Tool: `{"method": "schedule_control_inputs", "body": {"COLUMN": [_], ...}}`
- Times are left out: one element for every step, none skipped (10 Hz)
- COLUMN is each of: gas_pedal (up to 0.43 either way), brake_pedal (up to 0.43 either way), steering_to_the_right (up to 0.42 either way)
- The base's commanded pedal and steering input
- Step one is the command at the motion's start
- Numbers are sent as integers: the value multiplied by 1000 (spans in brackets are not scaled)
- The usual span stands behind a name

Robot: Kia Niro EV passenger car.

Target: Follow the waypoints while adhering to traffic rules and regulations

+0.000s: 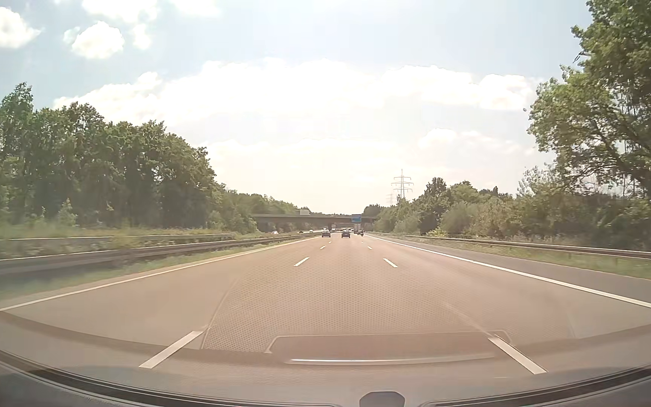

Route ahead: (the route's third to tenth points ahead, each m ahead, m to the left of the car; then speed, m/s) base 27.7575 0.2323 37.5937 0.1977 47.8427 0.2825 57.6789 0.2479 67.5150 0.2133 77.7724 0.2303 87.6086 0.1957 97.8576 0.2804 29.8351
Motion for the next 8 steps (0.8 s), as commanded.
{"method": "schedule_control_inputs", "body": {"gas_pedal": [197,197,197,197,197,197,189,177], "brake_pedal": [30,30,30,30,30,30,30,30], "steering_to_the_right": [0,0,0,0,0,1,0,1]}}
